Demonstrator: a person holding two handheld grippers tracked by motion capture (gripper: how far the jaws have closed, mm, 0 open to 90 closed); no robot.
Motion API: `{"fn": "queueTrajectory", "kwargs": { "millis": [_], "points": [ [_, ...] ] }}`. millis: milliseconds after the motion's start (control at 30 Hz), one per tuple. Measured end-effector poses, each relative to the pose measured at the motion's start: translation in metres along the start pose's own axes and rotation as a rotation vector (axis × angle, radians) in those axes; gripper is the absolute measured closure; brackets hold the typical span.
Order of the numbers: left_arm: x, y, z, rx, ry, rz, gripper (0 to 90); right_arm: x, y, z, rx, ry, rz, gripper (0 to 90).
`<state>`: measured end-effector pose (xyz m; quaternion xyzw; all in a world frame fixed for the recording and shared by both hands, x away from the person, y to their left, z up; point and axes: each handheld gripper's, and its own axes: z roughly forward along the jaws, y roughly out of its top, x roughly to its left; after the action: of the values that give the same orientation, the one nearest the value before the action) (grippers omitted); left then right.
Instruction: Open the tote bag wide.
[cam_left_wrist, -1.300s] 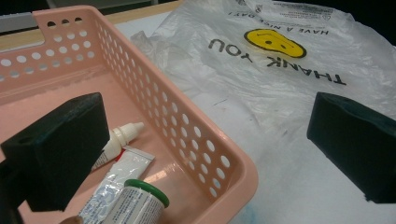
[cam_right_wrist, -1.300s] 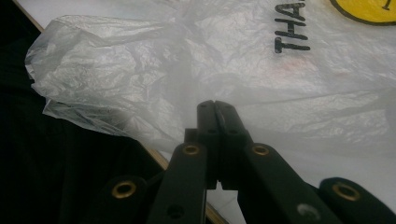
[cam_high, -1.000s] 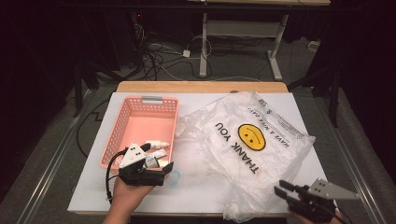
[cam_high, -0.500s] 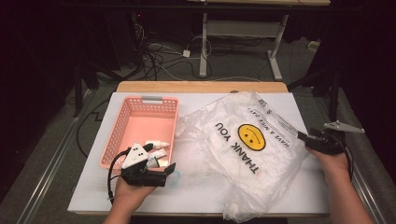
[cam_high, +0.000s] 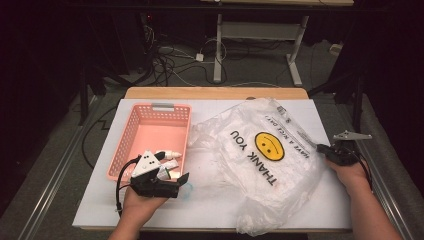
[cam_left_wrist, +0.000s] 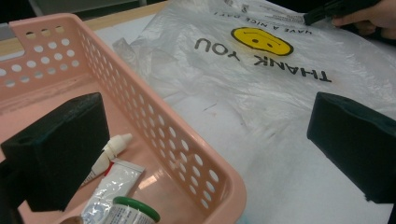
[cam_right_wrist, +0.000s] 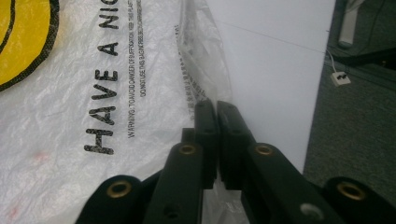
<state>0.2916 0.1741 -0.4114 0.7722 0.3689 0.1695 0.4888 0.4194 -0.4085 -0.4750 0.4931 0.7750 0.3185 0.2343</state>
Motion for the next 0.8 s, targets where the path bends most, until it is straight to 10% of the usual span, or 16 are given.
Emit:
{"fn": "queueTrajectory", "kwargs": {
  "millis": [367,467,800],
  "points": [
    [0.013,-0.004,0.002,-0.020,0.029,-0.031,0.0,-0.037,-0.034,-0.034,-0.018,-0.134,0.162,88.7],
    [0.014,-0.007,0.004,0.012,0.011,-0.026,0.0,-0.036,-0.036,-0.045,-0.056,-0.131,0.167,73.2],
    [0.011,-0.016,-0.002,-0.014,0.001,-0.031,0.0,0.027,-0.021,-0.088,-0.217,-0.017,0.104,39.5]
  ]
}}
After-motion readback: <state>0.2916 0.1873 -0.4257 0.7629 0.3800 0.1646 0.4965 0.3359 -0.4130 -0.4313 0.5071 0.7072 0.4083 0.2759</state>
